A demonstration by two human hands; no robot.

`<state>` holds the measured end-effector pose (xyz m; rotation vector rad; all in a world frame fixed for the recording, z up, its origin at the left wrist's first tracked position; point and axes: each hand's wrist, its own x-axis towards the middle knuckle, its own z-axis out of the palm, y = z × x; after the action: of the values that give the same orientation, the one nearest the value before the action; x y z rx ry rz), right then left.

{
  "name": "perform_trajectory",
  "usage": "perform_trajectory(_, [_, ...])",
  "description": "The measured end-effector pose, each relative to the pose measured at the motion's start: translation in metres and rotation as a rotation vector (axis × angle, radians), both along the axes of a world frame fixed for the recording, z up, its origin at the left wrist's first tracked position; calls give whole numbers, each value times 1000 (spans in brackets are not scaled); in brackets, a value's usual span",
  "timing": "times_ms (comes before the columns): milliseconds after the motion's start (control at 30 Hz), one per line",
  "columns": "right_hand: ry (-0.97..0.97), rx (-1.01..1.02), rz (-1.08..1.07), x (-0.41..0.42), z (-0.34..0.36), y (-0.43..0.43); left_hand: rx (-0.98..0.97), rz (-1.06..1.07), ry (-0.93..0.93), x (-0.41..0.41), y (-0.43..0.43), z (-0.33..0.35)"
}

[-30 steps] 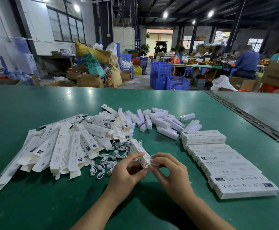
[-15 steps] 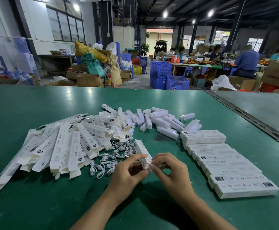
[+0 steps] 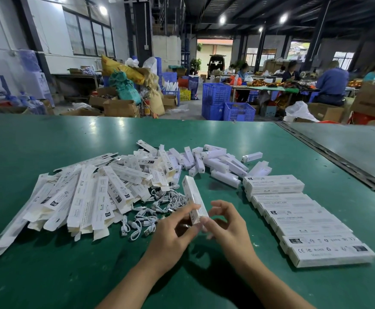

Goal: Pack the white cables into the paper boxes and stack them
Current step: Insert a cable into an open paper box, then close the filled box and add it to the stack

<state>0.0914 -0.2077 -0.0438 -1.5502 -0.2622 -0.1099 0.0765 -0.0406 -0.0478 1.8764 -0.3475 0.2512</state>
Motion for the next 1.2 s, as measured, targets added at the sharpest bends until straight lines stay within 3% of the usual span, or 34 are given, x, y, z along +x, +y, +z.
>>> perform_trajectory(100, [275,137,259,1,2,-1,82,-3,-83,-1,-2,0])
perform_trajectory(200, [289,146,323,2,1,-2,151,-24,-119,0,-1,-2])
perform_trajectory(333, [275,159,283,4,0,-2,203,-24,-159,2,-2,-5])
perform_trajectory(533, [359,602,43,20,7,-14,90,199,-133,4,-1,-9])
perform_trajectory(733, [408,788,-190,39,4,-40,4,315,-154,8,3,-6])
perform_trajectory(1200, [531,990,-110,53,3,-52,3,616,-176,14,15,-4])
